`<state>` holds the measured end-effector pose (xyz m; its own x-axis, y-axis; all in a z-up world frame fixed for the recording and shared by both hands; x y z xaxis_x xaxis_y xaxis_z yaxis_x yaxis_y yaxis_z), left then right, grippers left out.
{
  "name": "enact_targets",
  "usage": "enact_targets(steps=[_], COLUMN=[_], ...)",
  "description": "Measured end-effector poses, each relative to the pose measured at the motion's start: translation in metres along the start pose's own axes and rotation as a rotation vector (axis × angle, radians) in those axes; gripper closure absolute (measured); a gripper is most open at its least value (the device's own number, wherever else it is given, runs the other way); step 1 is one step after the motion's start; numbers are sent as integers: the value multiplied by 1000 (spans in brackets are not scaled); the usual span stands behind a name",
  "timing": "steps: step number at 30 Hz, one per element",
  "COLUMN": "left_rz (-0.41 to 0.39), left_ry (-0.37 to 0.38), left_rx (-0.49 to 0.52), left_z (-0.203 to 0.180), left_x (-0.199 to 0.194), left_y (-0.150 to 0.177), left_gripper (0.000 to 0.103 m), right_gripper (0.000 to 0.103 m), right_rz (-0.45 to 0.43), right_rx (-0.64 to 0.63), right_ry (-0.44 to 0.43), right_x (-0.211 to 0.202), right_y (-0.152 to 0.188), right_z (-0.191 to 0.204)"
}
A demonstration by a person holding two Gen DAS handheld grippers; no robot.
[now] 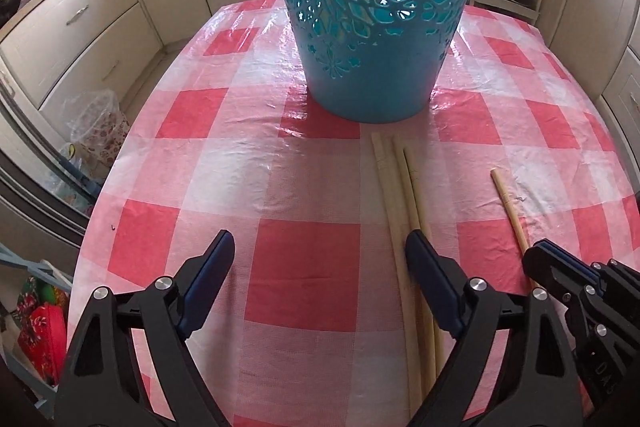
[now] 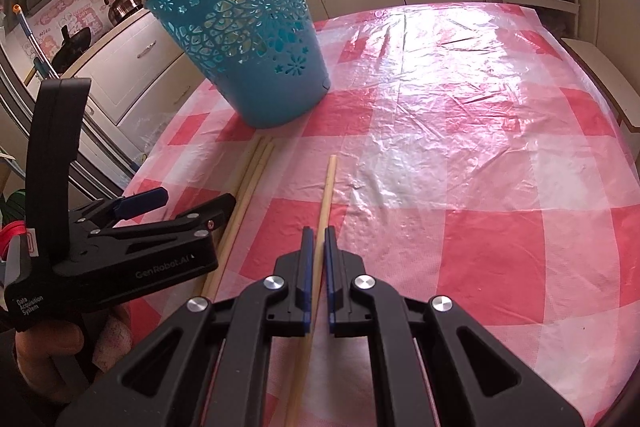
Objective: Organize utensils
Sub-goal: 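Close the left tool on a wooden stick and lift it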
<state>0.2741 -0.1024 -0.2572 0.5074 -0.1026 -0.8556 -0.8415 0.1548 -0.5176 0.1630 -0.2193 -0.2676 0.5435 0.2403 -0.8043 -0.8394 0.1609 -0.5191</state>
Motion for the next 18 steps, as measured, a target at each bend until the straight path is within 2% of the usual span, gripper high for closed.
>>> enact_targets(steps=[1, 3, 4, 6, 8, 9, 14, 18], left_rz=[-3, -17, -22, -30, -33, -32, -16, 15], left_ry=[7, 28, 43, 63, 90, 108, 172, 161], left_rx=[-2, 5, 16, 41, 60, 66, 122, 92], left_z=[0, -3, -6, -11, -14, -15, -7, 6], left_x=[-1, -4, -6, -9, -13, -15, -27, -23], left_y=[0, 2, 3, 7, 12, 16, 34, 28], left_gripper=[28, 50, 57, 82, 93, 96, 97, 96], right_gripper=[97, 97, 97, 97, 97, 97, 97, 97], right_rz=[-1, -2, -3, -5, -7, -7, -8, -2], right_rx=[-1, -5, -8, -16, -24, -25, -26, -28], right_ry=[0, 3, 5, 12, 19, 20, 33, 48], right_x=[0, 0, 0, 0, 0, 1, 2, 8], right_y=[0, 0, 0, 0, 0, 0, -2, -9], right_z=[0, 1, 1, 2, 3, 3, 4, 6])
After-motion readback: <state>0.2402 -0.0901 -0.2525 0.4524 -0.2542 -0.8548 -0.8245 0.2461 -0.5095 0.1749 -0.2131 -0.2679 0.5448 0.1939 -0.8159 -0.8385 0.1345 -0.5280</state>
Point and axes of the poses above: each gripper's, at about its wrist camera, not at the fingertips, and x roughly the way its jaws point, z to its left, y to its underside, the point moved 8 cm from there along x, roughly the way its jaws point, and after that the axes turned 6 degrees about y, right-handed, at the moved point
